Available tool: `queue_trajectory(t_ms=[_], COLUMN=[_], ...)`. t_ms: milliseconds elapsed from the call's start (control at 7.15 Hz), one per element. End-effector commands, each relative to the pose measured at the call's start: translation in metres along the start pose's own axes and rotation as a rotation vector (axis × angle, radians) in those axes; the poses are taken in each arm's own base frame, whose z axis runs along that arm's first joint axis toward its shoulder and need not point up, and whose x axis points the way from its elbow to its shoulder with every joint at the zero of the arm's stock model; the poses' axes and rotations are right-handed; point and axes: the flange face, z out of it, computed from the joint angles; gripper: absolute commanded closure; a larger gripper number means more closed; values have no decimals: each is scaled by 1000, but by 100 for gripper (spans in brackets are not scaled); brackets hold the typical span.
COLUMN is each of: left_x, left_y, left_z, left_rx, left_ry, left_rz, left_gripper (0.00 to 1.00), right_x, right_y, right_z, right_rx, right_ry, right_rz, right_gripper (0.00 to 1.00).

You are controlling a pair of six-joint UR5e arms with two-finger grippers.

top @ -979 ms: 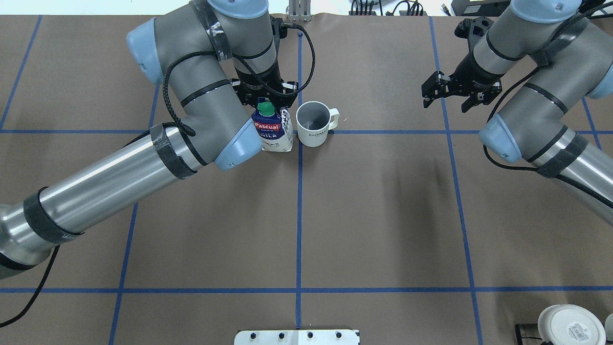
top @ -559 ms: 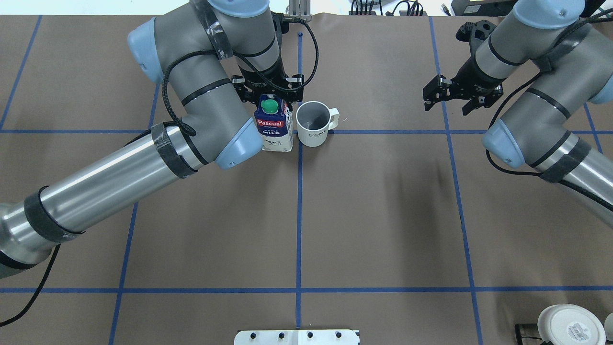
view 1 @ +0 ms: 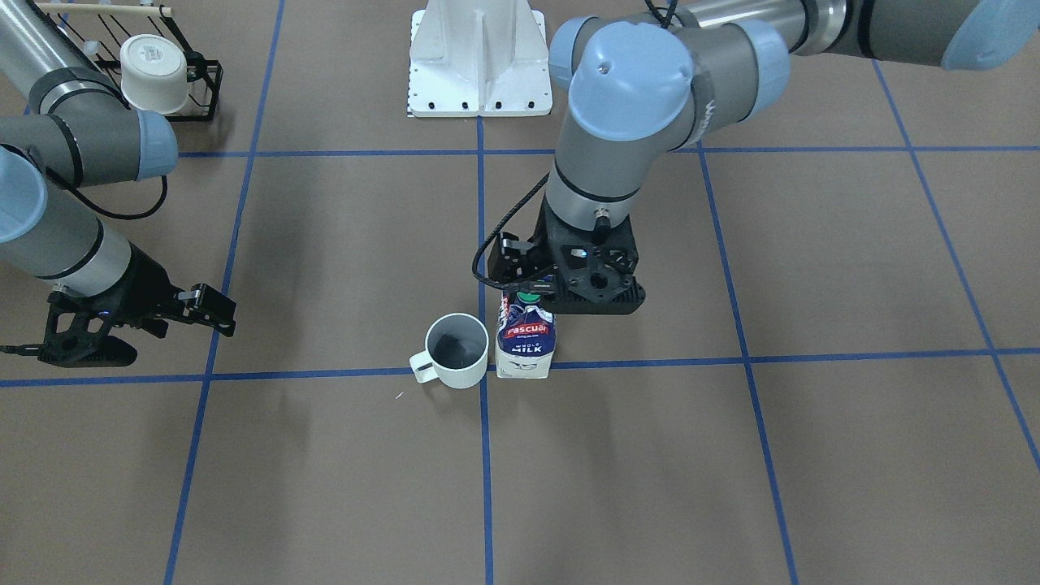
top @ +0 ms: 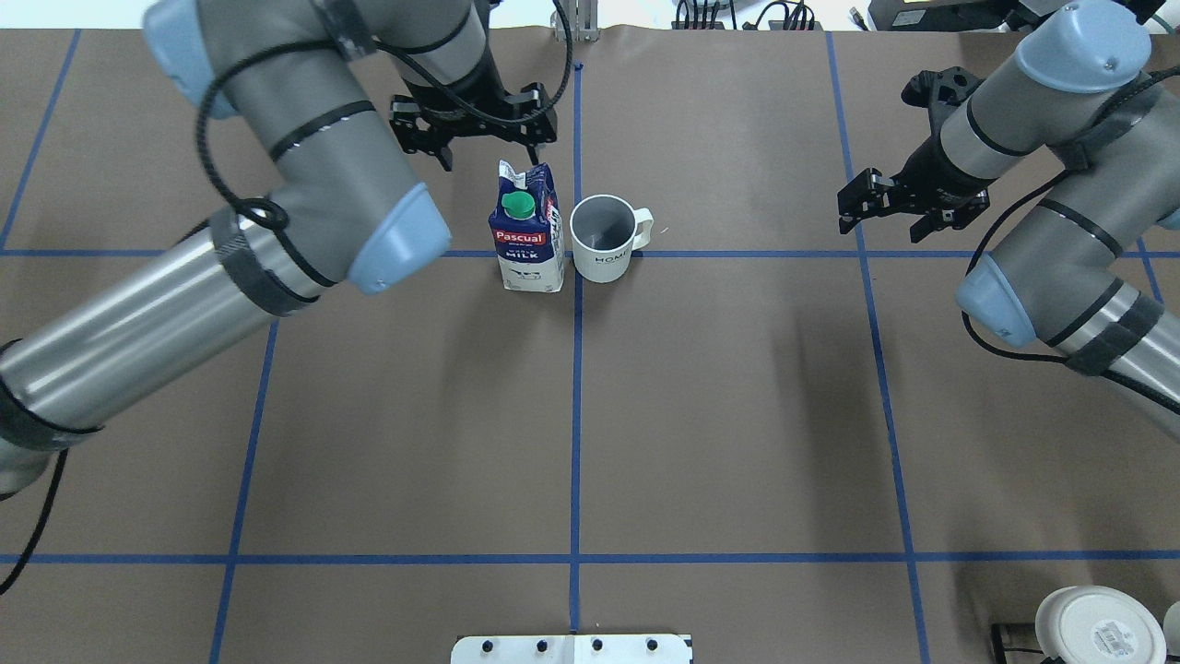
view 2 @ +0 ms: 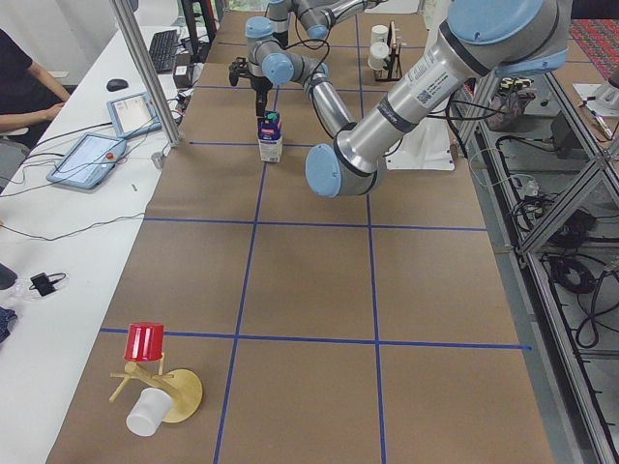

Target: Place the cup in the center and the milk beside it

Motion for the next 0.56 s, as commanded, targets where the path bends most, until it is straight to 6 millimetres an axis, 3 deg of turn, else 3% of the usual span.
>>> queue_trajectory(t_ms=[0,140,420], left_x=[-140,-205,-359], left_y=[-2,-6,-1], left_z=[-61,-75,-73], left_rx=[44,39,6], left_ry=[-7,-17,-132], left_rz=[49,89,170], left_gripper=[1,1,1], right_x=[36,60,126], right_y=[-13,-26,-49], right_z=[-12,-33,-74], right_rx=[34,53,12], right_ry=[26,30,93], right_rz=[34,46,-39], right_gripper=[0,0,0])
